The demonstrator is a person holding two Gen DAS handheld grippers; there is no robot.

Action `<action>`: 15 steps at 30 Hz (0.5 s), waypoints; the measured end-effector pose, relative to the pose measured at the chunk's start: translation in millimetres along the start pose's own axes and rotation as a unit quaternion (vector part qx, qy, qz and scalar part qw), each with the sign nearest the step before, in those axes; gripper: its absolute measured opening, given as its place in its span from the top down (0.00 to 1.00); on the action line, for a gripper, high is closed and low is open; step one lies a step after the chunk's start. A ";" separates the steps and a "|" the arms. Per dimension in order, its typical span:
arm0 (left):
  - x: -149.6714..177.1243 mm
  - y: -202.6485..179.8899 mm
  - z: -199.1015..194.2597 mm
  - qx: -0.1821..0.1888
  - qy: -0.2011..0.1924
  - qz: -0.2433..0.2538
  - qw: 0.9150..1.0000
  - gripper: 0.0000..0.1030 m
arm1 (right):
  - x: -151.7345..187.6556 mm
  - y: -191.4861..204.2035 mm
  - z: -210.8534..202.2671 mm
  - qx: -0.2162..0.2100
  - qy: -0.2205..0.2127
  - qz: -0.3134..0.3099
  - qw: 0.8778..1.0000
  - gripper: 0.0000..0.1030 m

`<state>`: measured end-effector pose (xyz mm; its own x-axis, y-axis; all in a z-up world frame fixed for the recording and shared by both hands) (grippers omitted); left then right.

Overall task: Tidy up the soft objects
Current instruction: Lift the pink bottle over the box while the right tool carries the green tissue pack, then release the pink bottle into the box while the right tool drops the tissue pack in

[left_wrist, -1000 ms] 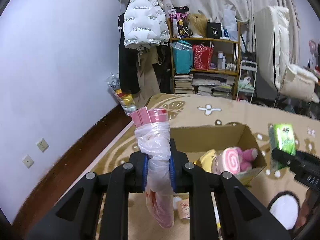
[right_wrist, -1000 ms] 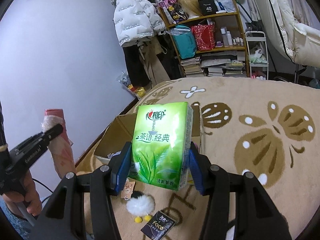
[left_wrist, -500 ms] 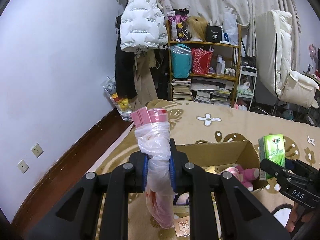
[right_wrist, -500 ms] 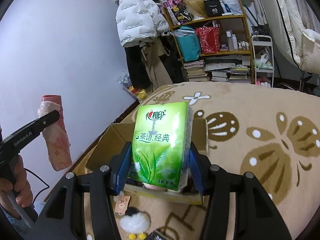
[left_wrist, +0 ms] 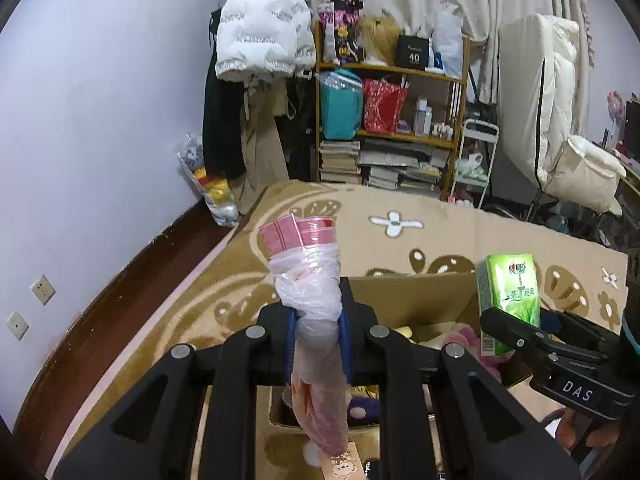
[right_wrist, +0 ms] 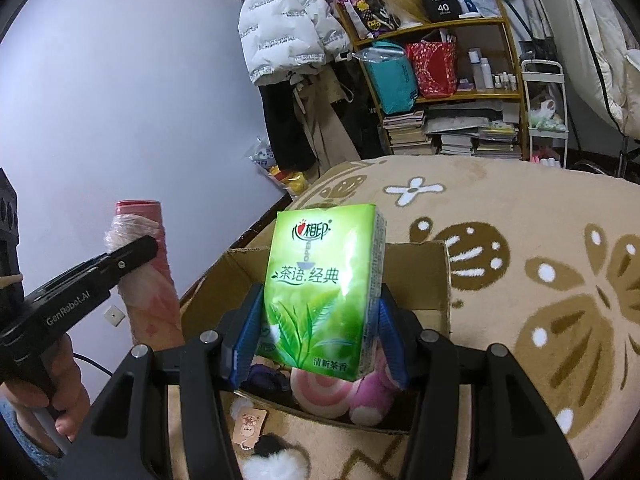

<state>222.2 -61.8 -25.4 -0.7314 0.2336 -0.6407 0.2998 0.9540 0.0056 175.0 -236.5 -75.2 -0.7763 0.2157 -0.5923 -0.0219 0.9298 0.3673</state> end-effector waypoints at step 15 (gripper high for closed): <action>14.2 5.4 35.1 -0.023 0.065 -0.013 0.998 0.75 | 8.4 -5.4 22.0 0.017 0.026 -0.006 0.999 0.40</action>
<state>234.9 -60.0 -61.5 -0.8128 0.2276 -0.5363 0.2534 0.9670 0.0265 182.4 -233.2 -97.9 -0.8078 0.1886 -0.5584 -0.0111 0.9424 0.3343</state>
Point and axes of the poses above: each gripper's, at about its wrist camera, not at the fingertips, and z roughly the way its jaws point, y to its left, x to its underside, the point moved 6 cm from there along z, roughly the way its jaws point, and after that the axes turned 14 degrees about y, right-handed, at the moved point
